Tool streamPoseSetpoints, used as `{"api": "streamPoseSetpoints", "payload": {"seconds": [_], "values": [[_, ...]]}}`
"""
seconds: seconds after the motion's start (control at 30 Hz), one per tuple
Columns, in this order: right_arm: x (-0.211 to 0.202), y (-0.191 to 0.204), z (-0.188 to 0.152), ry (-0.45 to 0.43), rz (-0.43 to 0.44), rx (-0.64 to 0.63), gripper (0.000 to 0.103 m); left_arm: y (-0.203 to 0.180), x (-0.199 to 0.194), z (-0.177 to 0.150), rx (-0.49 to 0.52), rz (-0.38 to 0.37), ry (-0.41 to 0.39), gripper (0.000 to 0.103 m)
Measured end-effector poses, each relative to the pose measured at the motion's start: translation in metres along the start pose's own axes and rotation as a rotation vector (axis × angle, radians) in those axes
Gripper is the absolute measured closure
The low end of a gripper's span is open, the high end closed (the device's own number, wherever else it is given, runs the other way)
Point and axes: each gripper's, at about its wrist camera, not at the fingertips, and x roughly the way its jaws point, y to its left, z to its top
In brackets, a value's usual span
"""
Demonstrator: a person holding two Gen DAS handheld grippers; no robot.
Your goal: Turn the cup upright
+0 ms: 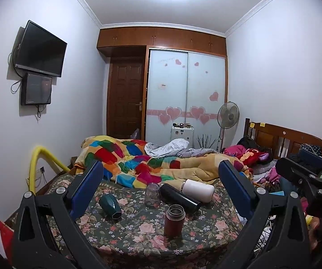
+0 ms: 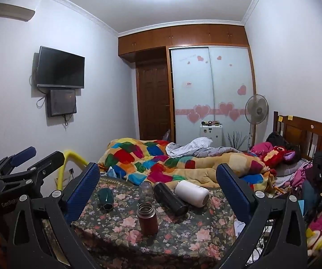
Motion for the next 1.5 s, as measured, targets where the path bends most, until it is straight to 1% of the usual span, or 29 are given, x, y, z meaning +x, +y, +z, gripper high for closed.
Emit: {"api": "streamPoseSetpoints", "payload": {"seconds": [0.6, 1.0, 1.33, 1.5], "values": [[0.001, -0.004, -0.001, 0.008, 0.002, 0.002, 0.000, -0.004, 0.007, -0.007, -0.007, -0.019, 0.012, 0.000], [0.002, -0.010, -0.002, 0.013, -0.002, 0.009, 0.000, -0.008, 0.005, -0.006, 0.008, -0.034, 0.007, 0.000], [0.005, -0.012, -0.004, 0.016, -0.006, 0.014, 0.000, -0.008, 0.009, -0.006, 0.010, -0.050, 0.027, 0.000], [0.009, -0.013, -0.006, 0.026, -0.013, 0.022, 0.000, -0.007, 0.011, -0.007, 0.011, -0.045, 0.029, 0.000]]}}
